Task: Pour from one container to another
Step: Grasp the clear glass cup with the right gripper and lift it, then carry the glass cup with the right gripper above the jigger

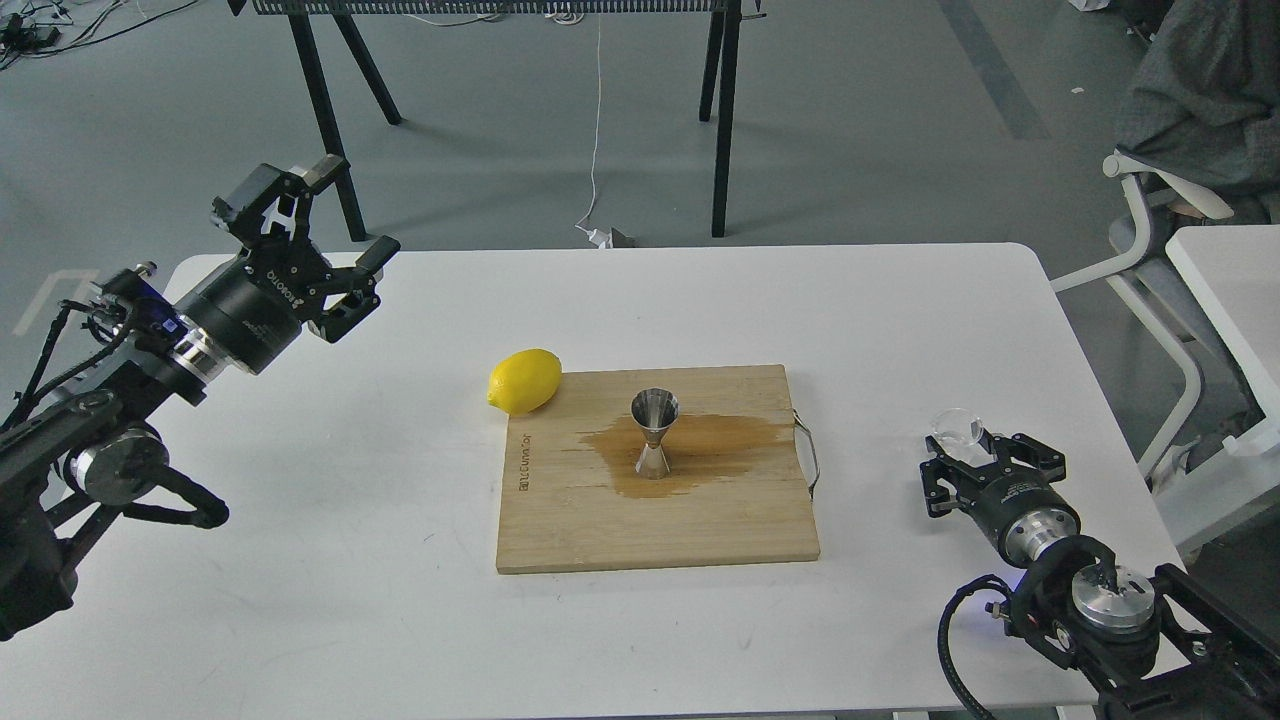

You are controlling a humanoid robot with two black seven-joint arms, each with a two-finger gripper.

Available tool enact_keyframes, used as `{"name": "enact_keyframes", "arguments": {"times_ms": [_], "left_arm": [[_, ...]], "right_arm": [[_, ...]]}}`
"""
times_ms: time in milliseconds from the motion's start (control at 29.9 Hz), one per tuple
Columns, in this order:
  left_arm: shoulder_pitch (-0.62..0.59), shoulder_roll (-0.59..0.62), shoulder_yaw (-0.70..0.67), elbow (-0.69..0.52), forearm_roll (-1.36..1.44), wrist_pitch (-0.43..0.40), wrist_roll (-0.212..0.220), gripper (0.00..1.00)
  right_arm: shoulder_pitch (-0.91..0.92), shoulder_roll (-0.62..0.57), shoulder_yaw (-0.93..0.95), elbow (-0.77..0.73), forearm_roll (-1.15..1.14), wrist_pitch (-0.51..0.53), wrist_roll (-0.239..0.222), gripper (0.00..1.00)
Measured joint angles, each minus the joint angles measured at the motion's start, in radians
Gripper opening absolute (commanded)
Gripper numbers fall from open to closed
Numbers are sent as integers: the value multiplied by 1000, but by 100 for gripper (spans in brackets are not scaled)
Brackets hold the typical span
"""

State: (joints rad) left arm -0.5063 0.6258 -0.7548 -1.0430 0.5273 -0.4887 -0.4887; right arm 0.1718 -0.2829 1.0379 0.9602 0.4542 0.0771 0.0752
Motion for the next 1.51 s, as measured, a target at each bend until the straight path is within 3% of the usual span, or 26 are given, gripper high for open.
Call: {"name": "enact_keyframes", "arguments": {"times_ms": [469,1005,1507], "left_arm": [[2,0,-1,6,0,0,0,98],[2,-32,-30,23,-9,0,0,98],[11,-34,-31,23,-11,0,0,98]], "right_arm": [[-2,-1,-1,26,-20,4,0,40],[58,-65,-3,308,-215,-103,-15,39],[290,-76,-279,370,-336,-158,-17,38]]}}
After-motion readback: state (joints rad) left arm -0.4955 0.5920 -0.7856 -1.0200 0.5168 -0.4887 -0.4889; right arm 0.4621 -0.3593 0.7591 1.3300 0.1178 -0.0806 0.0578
